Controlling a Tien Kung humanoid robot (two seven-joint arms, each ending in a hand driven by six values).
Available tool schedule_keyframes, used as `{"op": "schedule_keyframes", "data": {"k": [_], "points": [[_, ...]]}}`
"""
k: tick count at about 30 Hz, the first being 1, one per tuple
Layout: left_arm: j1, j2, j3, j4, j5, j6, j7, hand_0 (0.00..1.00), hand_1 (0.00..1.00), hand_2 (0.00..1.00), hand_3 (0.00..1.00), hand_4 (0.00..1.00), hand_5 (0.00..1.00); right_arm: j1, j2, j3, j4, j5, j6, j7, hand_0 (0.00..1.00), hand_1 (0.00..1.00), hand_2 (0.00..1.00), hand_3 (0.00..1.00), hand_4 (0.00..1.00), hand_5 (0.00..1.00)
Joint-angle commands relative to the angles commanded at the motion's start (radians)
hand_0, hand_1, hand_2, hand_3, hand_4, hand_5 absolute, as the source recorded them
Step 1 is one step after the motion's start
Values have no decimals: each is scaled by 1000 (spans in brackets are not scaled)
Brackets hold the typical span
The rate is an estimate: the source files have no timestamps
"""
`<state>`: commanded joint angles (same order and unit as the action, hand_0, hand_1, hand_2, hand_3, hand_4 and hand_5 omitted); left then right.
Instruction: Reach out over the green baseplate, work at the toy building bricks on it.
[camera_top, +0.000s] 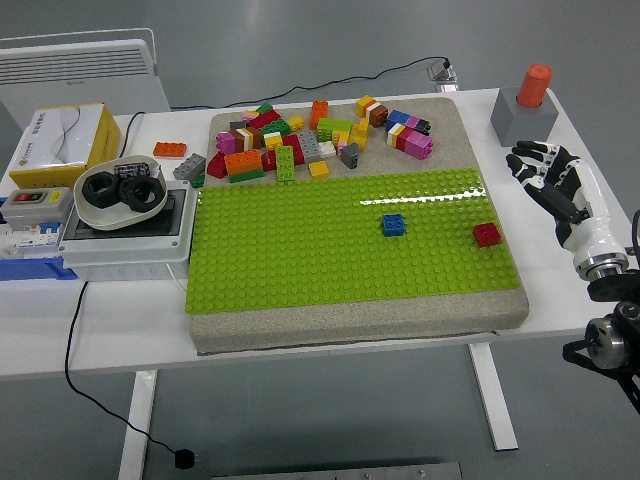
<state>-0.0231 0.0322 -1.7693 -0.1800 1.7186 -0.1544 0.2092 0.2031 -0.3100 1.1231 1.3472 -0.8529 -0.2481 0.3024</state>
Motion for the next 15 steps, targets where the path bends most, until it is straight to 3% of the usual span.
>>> {"op": "schedule_keyframes", "data": {"k": [2,3,6,15], "points": [[-1,-2,2,0,-2,1,0,768,761,806,859,955,897,10,0,-34,-7,47,4,4,708,648,644,617,816,305],[-2,-2,3,0,-4,1,1,768,761,805,858,953,895,16,0,-50,-11,72,5,6,708,649,558,624,826,293],[-5,-4,7,0,-7,4,1,768,761,805,858,953,895,35,-6,-79,-19,109,2,2,708,649,558,624,826,293],[-12,-4,11,0,-14,12,1,768,760,803,855,948,891,85,-71,-93,2,-60,-29,-66,708,669,555,627,824,291]]}}
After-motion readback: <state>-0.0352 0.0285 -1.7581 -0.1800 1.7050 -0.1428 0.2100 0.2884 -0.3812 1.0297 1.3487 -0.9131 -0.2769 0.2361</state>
